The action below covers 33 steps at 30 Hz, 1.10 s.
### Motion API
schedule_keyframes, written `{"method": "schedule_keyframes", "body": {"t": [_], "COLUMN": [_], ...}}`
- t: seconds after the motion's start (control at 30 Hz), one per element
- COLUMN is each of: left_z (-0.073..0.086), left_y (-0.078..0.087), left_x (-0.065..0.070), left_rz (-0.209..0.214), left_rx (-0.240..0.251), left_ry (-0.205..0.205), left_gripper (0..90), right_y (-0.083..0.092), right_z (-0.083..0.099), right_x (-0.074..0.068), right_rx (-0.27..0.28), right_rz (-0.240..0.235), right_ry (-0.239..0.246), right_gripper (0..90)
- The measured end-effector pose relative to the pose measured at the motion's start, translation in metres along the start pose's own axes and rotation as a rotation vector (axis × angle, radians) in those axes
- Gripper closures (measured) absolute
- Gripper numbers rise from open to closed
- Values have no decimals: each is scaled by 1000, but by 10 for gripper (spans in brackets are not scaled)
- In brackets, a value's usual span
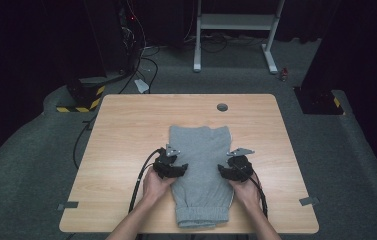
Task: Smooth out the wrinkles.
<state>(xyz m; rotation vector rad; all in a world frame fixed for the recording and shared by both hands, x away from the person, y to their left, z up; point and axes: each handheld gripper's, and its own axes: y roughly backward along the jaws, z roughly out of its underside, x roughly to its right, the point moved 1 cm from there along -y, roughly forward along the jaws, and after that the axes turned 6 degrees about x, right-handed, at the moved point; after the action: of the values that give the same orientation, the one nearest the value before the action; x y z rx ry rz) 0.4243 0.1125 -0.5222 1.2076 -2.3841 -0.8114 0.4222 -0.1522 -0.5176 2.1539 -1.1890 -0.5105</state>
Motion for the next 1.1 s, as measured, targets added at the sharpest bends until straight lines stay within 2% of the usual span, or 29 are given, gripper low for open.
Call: {"method": "schedule_keyframes", "body": {"t": [0.07, 0.13, 0.23, 0.27, 0.33, 0.37, 0.43, 0.5, 0.53, 0.6, 0.67, 0.7, 0.77, 0.83, 0.87, 1.0, 1.03, 1.1], "left_z": [-1, -2, -7, -9, -10, -10, -11, -12, -13, -14, -13, -13, -15, -18, -20, -21, -21, -21], "left_y": [5, 11, 15, 16, 16, 14, 8, 1, -1, -4, -8, -9, -10, -13, -15, -21, -22, -23], "left_x": [-5, -12, -24, -27, -33, -36, -39, -40, -40, -41, -42, -42, -41, -39, -37, -33, -30, -28], "left_rz": [-6, -9, -15, -24, -21, -18, -28, -34, -32, -32, -32, -44, -42, -54, -58, -108, -130, -132], "left_rx": [2, 17, 3, 14, 38, 20, -18, -39, -33, -21, -21, -19, -27, -52, -64, -62, -65, -61], "left_ry": [23, 66, 110, 119, 174, 189, 189, 191, 195, 229, 243, 234, 236, 192, 183, 122, 88, 79], "left_gripper": [400, 388, 369, 368, 370, 369, 352, 345, 340, 333, 318, 310, 302, 288, 282, 280, 281, 304], "right_y": [3, 9, 13, 12, 11, 10, 7, 3, 1, -3, -7, -9, -13, -19, -21, -29, -29, -30], "right_z": [-2, -3, -4, -4, -4, -4, -6, -9, -11, -15, -19, -21, -24, -27, -28, -27, -28, -29], "right_x": [2, 7, 17, 20, 24, 25, 27, 28, 27, 27, 25, 24, 22, 20, 19, 20, 20, 19], "right_rx": [1, 33, 53, 51, 54, 56, 62, 63, 65, 67, 56, 47, 36, 19, 8, -23, -24, -38], "right_rz": [-21, -31, -6, -3, 6, 8, 14, 24, 30, 41, 62, 77, 102, 120, 124, 131, 132, 132], "right_ry": [-31, -72, -125, -139, -170, -191, -219, -228, -232, -229, -228, -214, -190, -169, -172, -160, -155, -131], "right_gripper": [441, 443, 444, 445, 445, 443, 434, 424, 423, 415, 407, 403, 398, 392, 386, 377, 379, 396]}}
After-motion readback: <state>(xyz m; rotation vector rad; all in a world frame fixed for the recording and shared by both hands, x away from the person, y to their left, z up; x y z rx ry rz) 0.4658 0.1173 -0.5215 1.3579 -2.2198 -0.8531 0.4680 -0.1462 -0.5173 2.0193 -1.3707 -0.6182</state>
